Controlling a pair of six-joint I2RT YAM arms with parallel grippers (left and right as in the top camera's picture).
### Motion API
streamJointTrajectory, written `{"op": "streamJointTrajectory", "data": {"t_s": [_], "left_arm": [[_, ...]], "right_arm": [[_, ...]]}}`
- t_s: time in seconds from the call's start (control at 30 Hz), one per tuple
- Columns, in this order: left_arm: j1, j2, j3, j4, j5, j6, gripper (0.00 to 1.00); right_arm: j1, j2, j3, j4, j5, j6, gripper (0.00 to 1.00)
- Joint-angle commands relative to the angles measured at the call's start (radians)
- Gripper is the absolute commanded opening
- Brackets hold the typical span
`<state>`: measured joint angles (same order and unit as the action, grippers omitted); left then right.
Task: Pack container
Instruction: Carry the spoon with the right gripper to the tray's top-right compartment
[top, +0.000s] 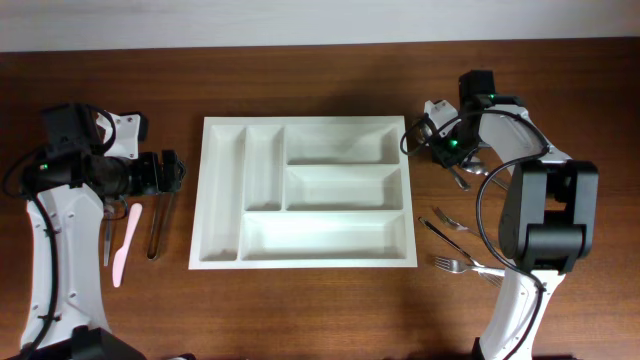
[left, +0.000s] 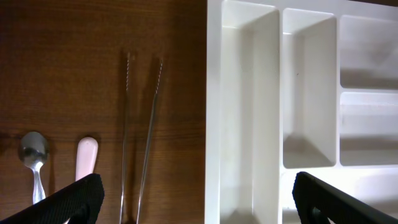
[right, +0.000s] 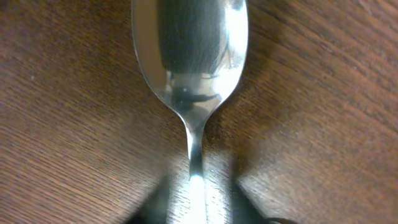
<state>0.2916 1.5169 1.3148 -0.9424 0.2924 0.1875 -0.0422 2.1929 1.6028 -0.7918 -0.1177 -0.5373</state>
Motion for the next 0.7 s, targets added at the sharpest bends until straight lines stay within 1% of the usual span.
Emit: {"op": "streamJointTrajectory", "data": {"t_s": [0.0, 0.23, 0.33, 0.67], "left_arm": [[0.005, -0.002, 0.018, -0.002, 0.018, 0.016, 0.99], [0.005, -0.002, 0.018, -0.002, 0.018, 0.016, 0.99], [0.005, -0.002, 0.018, -0.002, 0.018, 0.016, 0.99], [0.005, -0.002, 0.018, -0.002, 0.018, 0.016, 0.99]], "right_arm": [[0.011, 0.023, 0.003, -0.017, -0.003, 0.032, 0.04], [0.011, 0.022, 0.004, -0.090, -0.002, 0.055, 0.04], [0.011, 0.003, 0.004, -0.095, 0.017, 0.107, 0.04], [0.016, -0.189, 0.004, -0.088, 0.044, 0.117, 0.04]]}}
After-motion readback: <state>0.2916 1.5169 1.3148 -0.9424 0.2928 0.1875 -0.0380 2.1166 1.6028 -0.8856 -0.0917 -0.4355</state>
